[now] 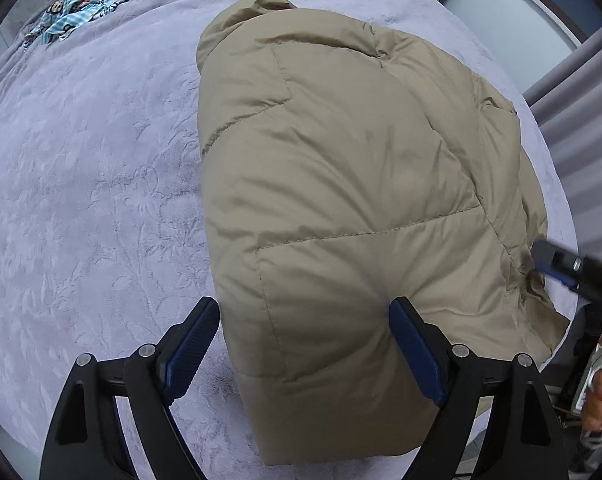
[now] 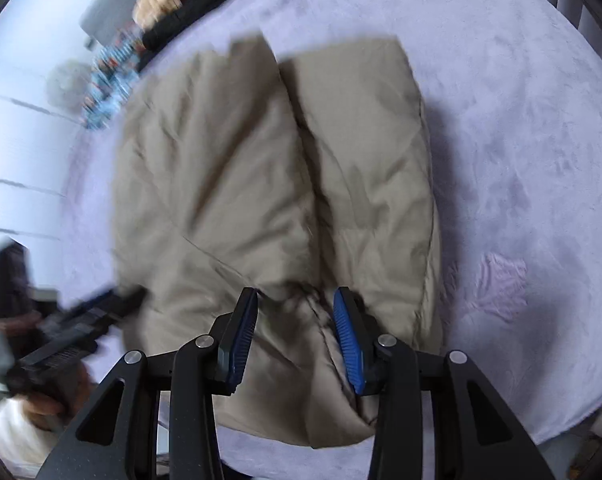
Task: Fold large clothes
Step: 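Open both tools and pull them back from the folded jacket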
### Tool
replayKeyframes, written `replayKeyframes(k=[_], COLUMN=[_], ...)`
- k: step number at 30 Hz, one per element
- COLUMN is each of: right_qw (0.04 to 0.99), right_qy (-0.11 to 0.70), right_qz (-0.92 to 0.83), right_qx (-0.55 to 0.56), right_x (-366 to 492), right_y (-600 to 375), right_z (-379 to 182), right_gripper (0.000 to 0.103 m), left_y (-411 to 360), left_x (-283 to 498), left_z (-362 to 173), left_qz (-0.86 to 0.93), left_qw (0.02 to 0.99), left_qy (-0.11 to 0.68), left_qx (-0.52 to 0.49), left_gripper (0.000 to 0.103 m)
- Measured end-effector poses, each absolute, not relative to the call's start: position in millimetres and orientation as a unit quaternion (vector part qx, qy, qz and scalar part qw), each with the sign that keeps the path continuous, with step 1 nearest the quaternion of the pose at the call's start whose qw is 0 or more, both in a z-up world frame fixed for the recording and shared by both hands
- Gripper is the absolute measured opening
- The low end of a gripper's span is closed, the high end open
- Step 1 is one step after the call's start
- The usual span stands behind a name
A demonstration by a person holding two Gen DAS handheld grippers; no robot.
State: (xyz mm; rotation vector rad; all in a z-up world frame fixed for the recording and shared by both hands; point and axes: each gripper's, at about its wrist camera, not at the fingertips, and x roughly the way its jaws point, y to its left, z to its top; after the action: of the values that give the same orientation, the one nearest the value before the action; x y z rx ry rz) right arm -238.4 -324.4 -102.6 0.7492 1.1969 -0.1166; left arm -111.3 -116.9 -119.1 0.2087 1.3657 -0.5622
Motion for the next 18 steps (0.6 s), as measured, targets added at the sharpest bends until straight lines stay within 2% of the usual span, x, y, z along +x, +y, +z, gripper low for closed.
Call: replayKeyframes(k=[2,3,6,8,9,12,18], right_qw=[0.773,0.775,0.784,0.783,0.774,0.752,0.746], right_qy=[0.518,0.509,0.492,0.508,0.526,0.561,0.552], right_qz=[-0.054,-0.053,-0.054,-0.079,-0.100,-0.128,-0.157], right_qx=[0.363,0.371,0.374,0.350,0.339,0.321,0.337], right_x=[-227.2,-217.0,-178.5,-157.8,-152.4,-149.5,-175.9], right_y=[-338.7,-345.5,-356.5,-354.3,-353.6,-354.0,-354.1], right_z=[-88.1,-84.6,-80.5,-84.5,-90.8,-117.1,-106.6], right_gripper=[0.046,0.051,0.052,0.050,0.045,0.040,0.041], left_y=[-116.4,-117.6,-120.2,-120.4,-120.1,-119.1,-114.9], left_x=[-109.8,-110.3,-112.4,-111.7,-111.0,-111.6,-113.8], left_z=[-120.7,-120.2,-118.9,-118.3,-118.1,-114.9,-104.7], left_qz=[-0.257,-0.260,-0.268,-0.274,-0.278,-0.284,-0.291], left_qw=[0.734,0.735,0.737,0.734,0.732,0.726,0.727], left_qy=[0.621,0.618,0.610,0.612,0.613,0.618,0.612], left_qx=[0.095,0.099,0.109,0.107,0.105,0.100,0.113], left_gripper=[0.088,0.088,0.088,0.088,0.088,0.088,0.088])
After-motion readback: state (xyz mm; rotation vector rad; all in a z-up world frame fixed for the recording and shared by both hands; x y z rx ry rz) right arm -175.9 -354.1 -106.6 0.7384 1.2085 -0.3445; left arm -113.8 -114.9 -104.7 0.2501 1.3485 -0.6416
